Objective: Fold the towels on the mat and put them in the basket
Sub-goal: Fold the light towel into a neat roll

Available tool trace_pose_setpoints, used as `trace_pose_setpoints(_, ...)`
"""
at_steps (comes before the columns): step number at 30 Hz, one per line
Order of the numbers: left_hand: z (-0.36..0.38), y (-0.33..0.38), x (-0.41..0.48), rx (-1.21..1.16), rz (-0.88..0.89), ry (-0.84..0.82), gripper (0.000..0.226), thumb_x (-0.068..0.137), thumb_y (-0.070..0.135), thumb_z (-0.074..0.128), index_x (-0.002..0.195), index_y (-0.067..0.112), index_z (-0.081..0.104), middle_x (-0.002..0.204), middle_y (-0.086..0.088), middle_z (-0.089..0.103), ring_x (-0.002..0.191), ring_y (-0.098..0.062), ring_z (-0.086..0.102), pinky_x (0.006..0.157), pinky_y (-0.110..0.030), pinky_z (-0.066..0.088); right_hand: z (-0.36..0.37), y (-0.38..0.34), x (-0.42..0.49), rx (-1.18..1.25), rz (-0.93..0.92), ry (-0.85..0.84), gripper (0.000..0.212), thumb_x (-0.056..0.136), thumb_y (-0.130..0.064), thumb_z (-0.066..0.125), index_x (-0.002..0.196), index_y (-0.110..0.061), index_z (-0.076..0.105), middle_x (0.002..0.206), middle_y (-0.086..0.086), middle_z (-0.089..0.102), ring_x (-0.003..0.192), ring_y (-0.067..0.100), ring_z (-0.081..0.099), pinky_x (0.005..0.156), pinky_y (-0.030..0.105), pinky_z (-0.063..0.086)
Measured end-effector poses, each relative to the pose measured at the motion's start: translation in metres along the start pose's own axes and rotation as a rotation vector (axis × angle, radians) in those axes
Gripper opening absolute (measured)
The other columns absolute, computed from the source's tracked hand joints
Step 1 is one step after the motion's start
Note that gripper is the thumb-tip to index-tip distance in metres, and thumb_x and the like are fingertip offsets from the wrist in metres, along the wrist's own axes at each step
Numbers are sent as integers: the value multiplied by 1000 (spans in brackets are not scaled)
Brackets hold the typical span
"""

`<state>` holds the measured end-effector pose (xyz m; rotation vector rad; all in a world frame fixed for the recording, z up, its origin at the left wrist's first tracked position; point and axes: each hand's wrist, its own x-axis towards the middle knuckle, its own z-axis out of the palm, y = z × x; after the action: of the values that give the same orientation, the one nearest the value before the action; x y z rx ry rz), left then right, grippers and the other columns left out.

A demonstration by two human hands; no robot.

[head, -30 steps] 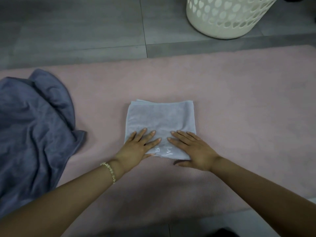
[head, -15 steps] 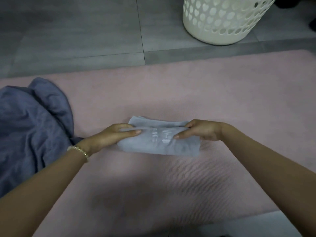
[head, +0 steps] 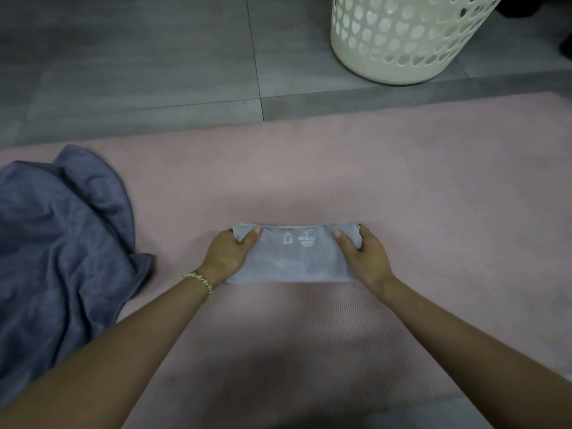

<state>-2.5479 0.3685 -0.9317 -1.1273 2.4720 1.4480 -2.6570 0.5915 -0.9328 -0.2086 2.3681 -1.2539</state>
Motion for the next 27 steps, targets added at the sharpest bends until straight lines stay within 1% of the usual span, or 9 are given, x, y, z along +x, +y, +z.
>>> trace_pose_setpoints(5,6,-3,8,102,-49,158,47,89,53,51,95,10,68,101,-9,70,90,-24,63,75,-25,41,11,-3,9,-57,56,98,28,93,-35,55,100,-8,60,82,-3,59,78,14,57,57,7,35)
trace_pose_setpoints(9,-1,4,11,377,-155,220,59,85,61,50,110,7,49,108,-11,62,101,-30,59,81,-34,42,14,-17,10,-184,130,122,37,92,-41,54,111,-9,46,91,3,58,92,28,61,68,28,44)
trace_pose_setpoints(12,-1,6,0,421,260,423,48,92,44,47,125,10,48,119,-10,54,112,-29,48,92,-38,34,16,-21,7,-507,-231,182,56,92,-48,40,137,-14,41,136,14,45,127,33,43,105,43,34)
trace_pose_setpoints(14,6,-5,-11,489,597,338,45,94,43,37,127,17,52,123,-6,57,117,-22,43,100,-38,27,19,-19,6,-720,-526,-6,64,92,-54,21,143,-20,39,151,10,34,142,31,26,117,41,8)
trace_pose_setpoints(16,15,-26,-14,601,696,105,53,97,52,22,137,23,44,134,-1,52,128,-17,37,108,-42,23,21,-11,6,-837,-586,-227,82,87,-66,-2,146,-23,34,153,3,32,144,25,22,116,33,-4)
trace_pose_setpoints(18,19,-35,-12,592,614,-31,63,94,60,10,144,29,32,146,2,40,137,-14,28,113,-44,22,20,4,11,-830,-535,-280,89,83,-70,-9,146,-24,34,148,-1,40,138,19,30,116,31,0)
trace_pose_setpoints(22,22,-28,-5,518,544,-53,81,85,73,-2,146,30,26,152,3,29,140,-14,20,116,-38,13,20,7,17,-770,-491,-268,77,84,-66,8,143,-27,38,139,-4,49,128,16,41,111,29,16)
trace_pose_setpoints(25,29,-26,-15,243,180,274,87,80,68,28,144,9,32,146,-12,36,136,-26,29,113,-31,15,18,-1,23,-806,-451,-286,81,76,-70,6,140,-34,39,136,-8,48,125,14,41,108,28,19)
trace_pose_setpoints(27,37,-25,-31,-220,-211,496,92,69,65,52,121,-10,50,114,-24,58,111,-36,54,97,-36,40,17,-6,25,-789,-415,-290,85,72,-73,6,138,-34,41,133,-7,49,122,16,43,107,30,22)
